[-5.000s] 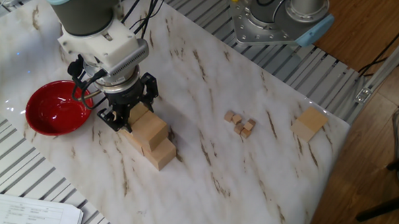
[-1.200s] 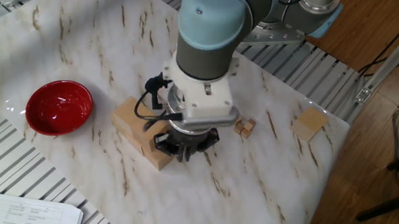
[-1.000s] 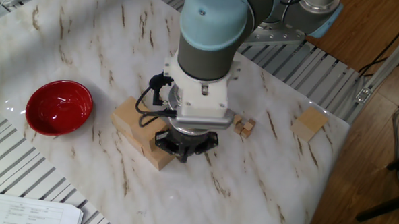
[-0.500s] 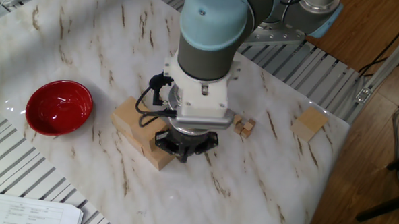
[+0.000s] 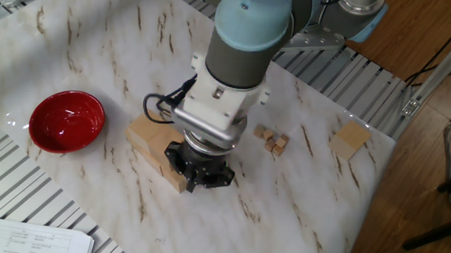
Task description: Stack the blocks into a pyramid shape
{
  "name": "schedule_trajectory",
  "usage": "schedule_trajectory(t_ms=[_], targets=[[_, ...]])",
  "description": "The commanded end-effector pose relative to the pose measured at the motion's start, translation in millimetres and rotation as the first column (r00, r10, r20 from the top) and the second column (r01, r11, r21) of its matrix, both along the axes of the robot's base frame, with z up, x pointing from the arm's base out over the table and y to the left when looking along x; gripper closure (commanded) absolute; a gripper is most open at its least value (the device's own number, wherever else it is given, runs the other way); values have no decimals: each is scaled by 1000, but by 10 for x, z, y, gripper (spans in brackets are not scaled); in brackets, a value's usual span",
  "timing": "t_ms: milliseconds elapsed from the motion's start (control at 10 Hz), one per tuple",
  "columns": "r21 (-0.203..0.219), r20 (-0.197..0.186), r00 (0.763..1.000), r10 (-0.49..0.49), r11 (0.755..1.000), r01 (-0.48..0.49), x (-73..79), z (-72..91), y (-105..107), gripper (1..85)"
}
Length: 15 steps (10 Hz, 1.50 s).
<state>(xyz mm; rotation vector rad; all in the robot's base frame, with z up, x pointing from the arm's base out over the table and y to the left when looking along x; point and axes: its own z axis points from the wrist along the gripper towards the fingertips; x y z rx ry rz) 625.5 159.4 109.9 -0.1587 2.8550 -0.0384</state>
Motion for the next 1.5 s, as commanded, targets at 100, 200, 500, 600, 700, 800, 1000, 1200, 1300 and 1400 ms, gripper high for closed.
schedule_trajectory(t_ms=[100, 200, 500, 600, 700, 800, 1000, 1200, 1300, 1400], targets=[[34, -41, 998, -43, 998, 44, -112, 115, 65, 843], [58, -46, 998, -39, 997, 41, -173, 237, 132, 843], [98, -73, 995, -65, 993, 72, -406, 454, 431, 843], [113, -81, 993, -84, 989, 93, -517, 517, 580, 843], [132, -84, 990, -115, 983, 126, -636, 560, 754, 843], [131, -81, 988, -132, 981, 142, -752, 574, 895, 843], [137, -76, 985, -154, 977, 164, -980, 575, 1160, 843], [126, -80, 989, -128, 982, 138, -1165, 596, 1258, 843], [123, -79, 989, -121, 984, 130, -1250, 605, 1291, 843], [118, -78, 990, -115, 985, 124, -1343, 606, 1289, 843]])
